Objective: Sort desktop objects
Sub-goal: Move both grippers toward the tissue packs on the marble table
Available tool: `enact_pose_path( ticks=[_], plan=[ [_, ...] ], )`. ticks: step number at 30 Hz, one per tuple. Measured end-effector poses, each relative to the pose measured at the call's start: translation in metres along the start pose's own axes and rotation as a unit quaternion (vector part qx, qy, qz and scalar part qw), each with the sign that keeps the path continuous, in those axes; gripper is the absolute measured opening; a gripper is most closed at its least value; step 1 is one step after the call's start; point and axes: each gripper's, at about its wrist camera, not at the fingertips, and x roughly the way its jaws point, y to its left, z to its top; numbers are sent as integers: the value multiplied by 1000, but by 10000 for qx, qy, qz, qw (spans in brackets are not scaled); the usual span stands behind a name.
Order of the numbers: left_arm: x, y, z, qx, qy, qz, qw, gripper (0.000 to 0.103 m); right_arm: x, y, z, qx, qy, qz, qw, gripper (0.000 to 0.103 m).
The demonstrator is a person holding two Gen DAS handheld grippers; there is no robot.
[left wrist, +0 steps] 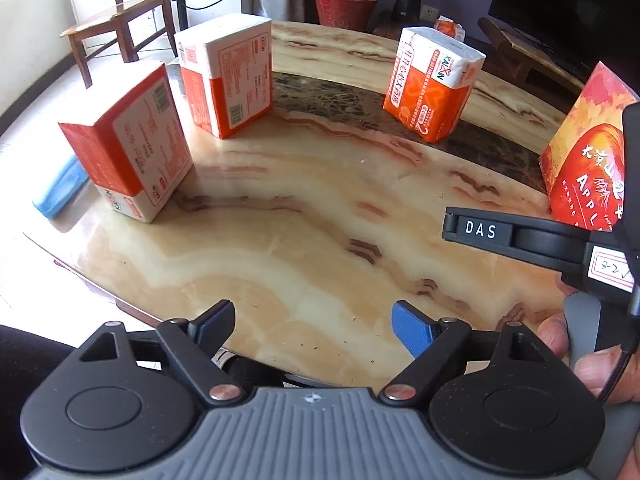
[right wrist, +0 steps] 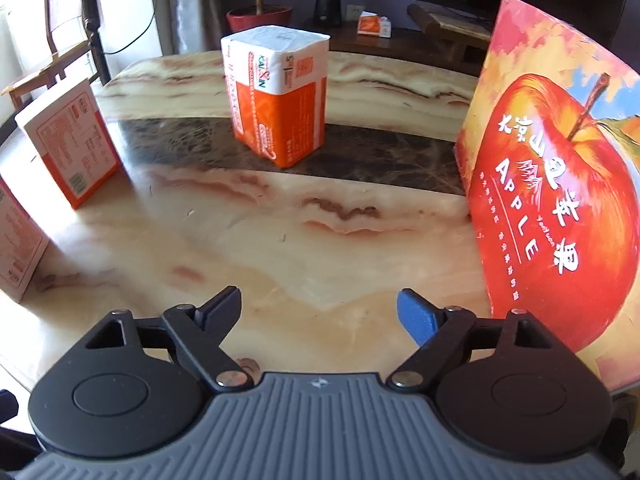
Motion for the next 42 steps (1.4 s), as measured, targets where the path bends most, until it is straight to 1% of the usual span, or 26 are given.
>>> enact_pose_path(
  ticks=[12,16,19,21,22,25,26,27,30,31,34,35,37,38,41,42],
  plan=[
    [3,8,2,-242,78,-64,9997,86,2,1,0,69,3,-63,10000,86],
    [4,10,3,-322,104,-86,9994,87,5,-8,1,269,275,-11,9993,86],
    [4,10,3,-346,100,-100,9993,90,5,-12,2,329,342,106,9988,86],
    [3,9,3,-337,109,-134,9993,92,6,-12,2,309,366,40,9988,87],
    [3,9,3,-341,124,-168,9992,94,8,-11,1,282,387,-21,9989,87],
    [3,10,4,-355,156,-240,9990,95,16,-15,-6,210,482,-279,9982,86],
    [5,10,4,-354,216,-218,9989,96,20,-17,-8,191,545,-380,9976,87],
    [8,10,5,-364,352,-146,9986,102,24,-20,-11,206,603,-428,9971,86],
    [23,12,9,-452,857,-45,9953,102,34,-33,-17,295,752,-500,9955,86],
    [25,13,10,-479,894,-44,9948,102,36,-36,-18,299,778,-570,9949,86],
    [20,14,10,-494,606,-14,9969,101,42,-42,-20,320,822,-626,9941,86],
    [19,14,11,-484,533,12,9974,100,44,-44,-20,370,852,-603,9938,88],
    [21,16,12,-543,517,39,9972,89,47,-48,-19,488,903,-546,9932,90],
    [22,17,13,-623,473,48,9969,87,48,-48,-19,525,916,-528,9930,92],
    [21,21,18,-837,372,129,9957,86,53,-48,-19,562,999,-498,9922,103],
    [21,21,20,-860,352,154,9955,86,53,-51,-20,644,1020,-447,9917,103]
  ],
)
